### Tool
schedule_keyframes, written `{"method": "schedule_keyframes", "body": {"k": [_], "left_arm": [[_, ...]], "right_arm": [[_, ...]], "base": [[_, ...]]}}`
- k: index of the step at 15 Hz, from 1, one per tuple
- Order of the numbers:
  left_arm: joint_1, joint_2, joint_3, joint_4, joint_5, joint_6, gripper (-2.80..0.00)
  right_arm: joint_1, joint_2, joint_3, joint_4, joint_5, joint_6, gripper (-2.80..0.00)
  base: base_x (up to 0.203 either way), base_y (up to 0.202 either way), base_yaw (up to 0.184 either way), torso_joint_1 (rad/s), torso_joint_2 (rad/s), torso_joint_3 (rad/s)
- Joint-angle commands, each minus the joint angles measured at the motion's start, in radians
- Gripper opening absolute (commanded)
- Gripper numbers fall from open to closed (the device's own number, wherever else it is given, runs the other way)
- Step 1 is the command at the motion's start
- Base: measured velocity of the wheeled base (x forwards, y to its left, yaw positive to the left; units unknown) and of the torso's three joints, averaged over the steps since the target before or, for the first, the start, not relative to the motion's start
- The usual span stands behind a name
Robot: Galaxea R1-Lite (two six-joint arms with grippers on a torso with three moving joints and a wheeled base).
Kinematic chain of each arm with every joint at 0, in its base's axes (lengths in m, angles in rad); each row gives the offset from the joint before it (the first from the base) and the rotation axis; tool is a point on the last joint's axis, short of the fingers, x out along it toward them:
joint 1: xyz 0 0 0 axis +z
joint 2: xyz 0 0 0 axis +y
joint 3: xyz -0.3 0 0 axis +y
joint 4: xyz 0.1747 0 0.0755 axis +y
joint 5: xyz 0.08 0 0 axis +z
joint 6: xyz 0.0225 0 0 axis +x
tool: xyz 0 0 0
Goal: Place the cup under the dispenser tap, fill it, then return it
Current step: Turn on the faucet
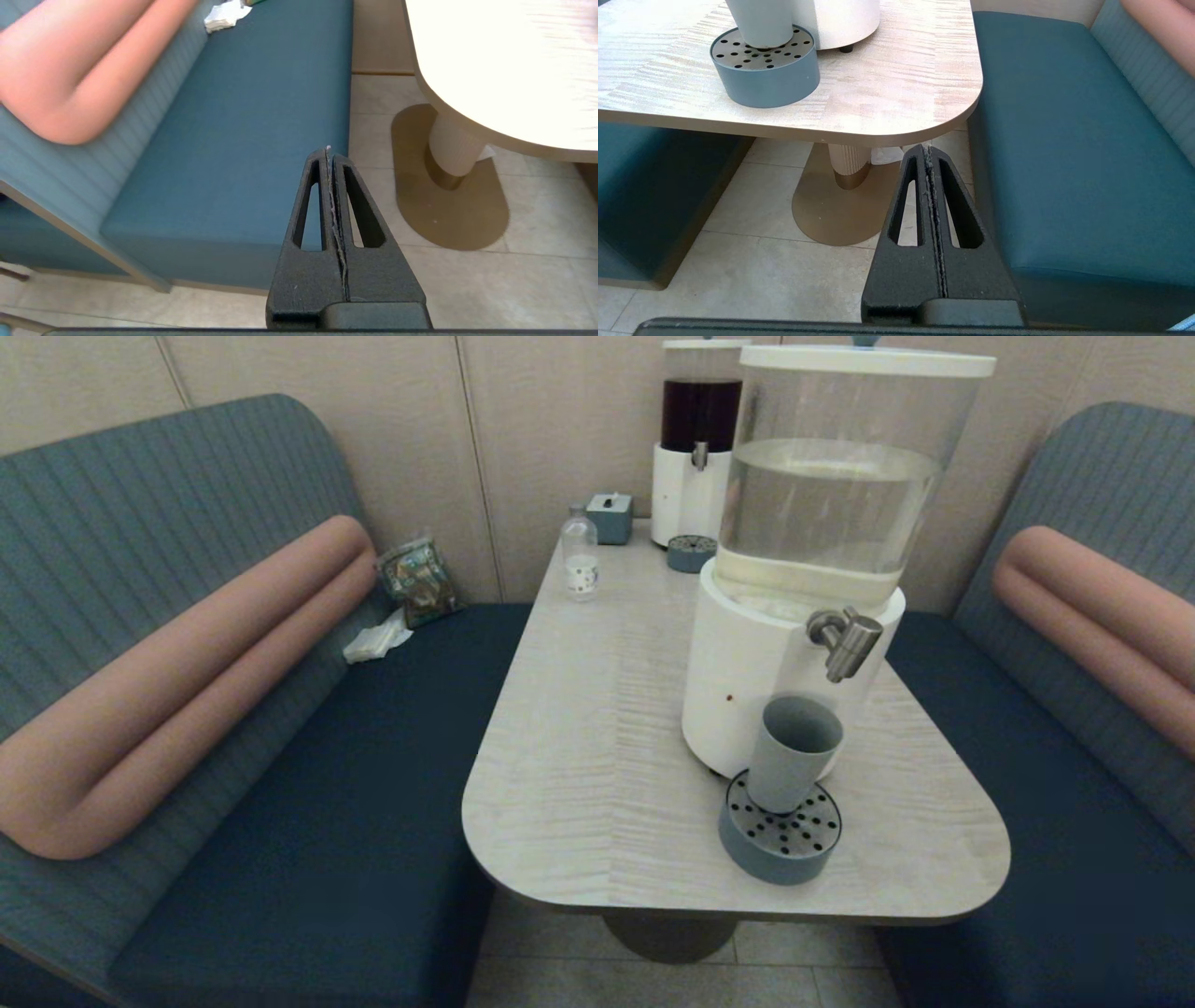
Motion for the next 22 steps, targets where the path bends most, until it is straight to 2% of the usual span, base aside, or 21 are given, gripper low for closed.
{"method": "schedule_keyframes", "body": {"k": [1, 4, 5, 7, 9, 11, 13, 14, 22], "left_arm": [[0.0, 0.005, -0.01, 0.0, 0.001, 0.005, -2.8], [0.0, 0.005, 0.004, 0.014, -0.003, 0.057, -2.8], [-0.001, 0.005, 0.004, 0.014, -0.002, 0.055, -2.8], [-0.053, -0.016, 0.003, 0.015, 0.01, 0.057, -2.8], [-0.096, -0.09, -0.021, 0.064, 0.026, 0.098, -2.8], [-0.1, -0.184, -0.009, 0.096, 0.034, 0.12, -2.8], [-0.101, -0.249, -0.02, 0.206, 0.038, 0.116, -2.8], [-0.102, -0.254, -0.027, 0.228, 0.038, 0.092, -2.8], [-0.102, -0.282, -0.002, 0.221, 0.028, 0.057, -2.8]], "right_arm": [[0.0, 0.001, 0.0, 0.0, 0.0, 0.0, -2.8], [0.0, 0.0, 0.0, 0.0, 0.0, 0.0, -2.8], [0.0, 0.0, 0.0, 0.0, 0.0, 0.0, -2.8], [0.0, 0.0, 0.0, 0.0, 0.0, 0.0, -2.8], [0.0, 0.0, 0.0, 0.0, 0.0, 0.0, -2.8], [0.0, 0.0, 0.0, 0.0, 0.0, 0.0, -2.8], [0.0, 0.0, 0.0, 0.0, 0.0, 0.0, -2.8], [0.0, 0.0, 0.0, 0.0, 0.0, 0.0, -2.8], [0.0, 0.0, 0.0, 0.0, 0.0, 0.0, -2.8]], "base": [[0.0, 0.0, 0.0, 0.0, 0.0, 0.0], [0.0, 0.0, 0.0, 0.0, 0.0, 0.0], [0.0, 0.0, 0.0, 0.0, 0.0, 0.0], [0.0, 0.0, 0.0, 0.0, 0.0, 0.0], [0.0, 0.0, 0.0, 0.0, 0.0, 0.0], [0.0, 0.0, 0.0, 0.0, 0.0, 0.0], [0.0, 0.0, 0.0, 0.0, 0.0, 0.0], [0.0, 0.0, 0.0, 0.0, 0.0, 0.0], [0.0, 0.0, 0.0, 0.0, 0.0, 0.0]]}}
